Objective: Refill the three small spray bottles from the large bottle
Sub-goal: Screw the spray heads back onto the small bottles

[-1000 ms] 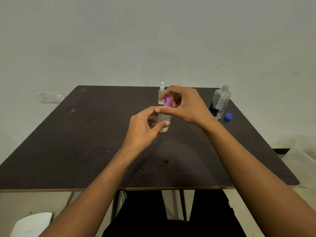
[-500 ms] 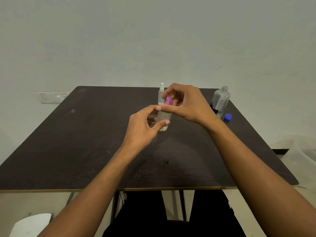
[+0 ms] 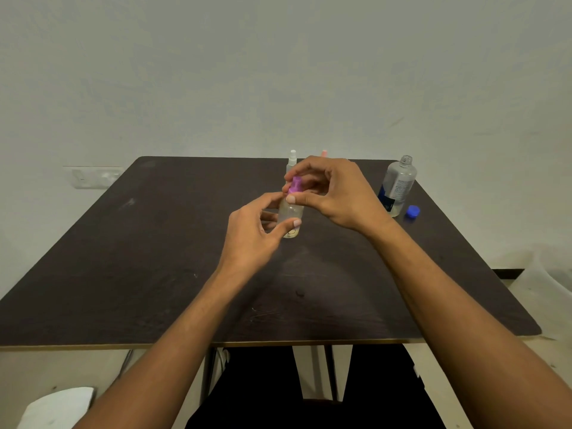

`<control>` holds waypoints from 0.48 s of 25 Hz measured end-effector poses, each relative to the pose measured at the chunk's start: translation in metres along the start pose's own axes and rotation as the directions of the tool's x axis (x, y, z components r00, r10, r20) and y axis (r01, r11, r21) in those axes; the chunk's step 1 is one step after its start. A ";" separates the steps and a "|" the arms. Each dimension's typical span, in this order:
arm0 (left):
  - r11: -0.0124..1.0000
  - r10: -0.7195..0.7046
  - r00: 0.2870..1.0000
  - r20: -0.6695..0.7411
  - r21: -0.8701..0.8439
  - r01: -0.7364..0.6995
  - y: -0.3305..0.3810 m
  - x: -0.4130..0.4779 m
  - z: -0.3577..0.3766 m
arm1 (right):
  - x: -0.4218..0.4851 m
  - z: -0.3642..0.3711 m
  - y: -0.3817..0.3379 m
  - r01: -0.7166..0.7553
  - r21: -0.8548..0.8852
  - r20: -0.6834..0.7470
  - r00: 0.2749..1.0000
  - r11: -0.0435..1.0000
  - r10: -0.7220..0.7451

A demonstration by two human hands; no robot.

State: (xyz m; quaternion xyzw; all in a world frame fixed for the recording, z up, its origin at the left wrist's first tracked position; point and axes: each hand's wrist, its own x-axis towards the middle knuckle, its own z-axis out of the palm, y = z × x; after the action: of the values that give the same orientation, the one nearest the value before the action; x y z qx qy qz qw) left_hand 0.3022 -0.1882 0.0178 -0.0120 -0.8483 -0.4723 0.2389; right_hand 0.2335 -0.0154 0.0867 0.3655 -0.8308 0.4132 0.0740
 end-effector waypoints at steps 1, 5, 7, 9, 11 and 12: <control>1.000 -0.001 1.000 -0.009 -0.002 0.001 -0.001 -0.001 0.000 | -0.002 0.005 -0.001 -0.009 0.009 -0.035 0.999 1.000 0.009; 1.000 -0.009 0.999 -0.032 -0.019 0.009 -0.008 -0.006 -0.001 | -0.012 0.028 0.001 -0.051 0.083 -0.130 0.990 0.995 0.062; 0.999 -0.021 0.999 -0.037 -0.029 0.020 -0.010 -0.006 -0.003 | -0.016 0.040 0.004 -0.068 0.095 -0.132 0.988 0.993 0.081; 0.999 -0.033 0.998 -0.046 -0.030 0.032 -0.013 -0.004 -0.006 | -0.018 0.049 0.006 -0.082 0.121 -0.138 0.986 0.989 0.098; 0.999 -0.035 0.998 -0.054 -0.025 0.033 -0.017 -0.003 -0.010 | -0.017 0.055 0.007 -0.095 0.164 -0.144 0.982 0.982 0.119; 0.999 -0.037 0.998 -0.056 -0.022 0.036 -0.019 -0.002 -0.011 | -0.016 0.058 0.006 -0.102 0.177 -0.147 0.981 0.979 0.129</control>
State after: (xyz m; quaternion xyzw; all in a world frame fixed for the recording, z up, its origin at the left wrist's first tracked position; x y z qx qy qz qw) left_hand 0.3034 -0.2071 0.0066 0.0143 -0.8363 -0.4857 0.2542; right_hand 0.2509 -0.0469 0.0387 0.2877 -0.8042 0.5133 0.0840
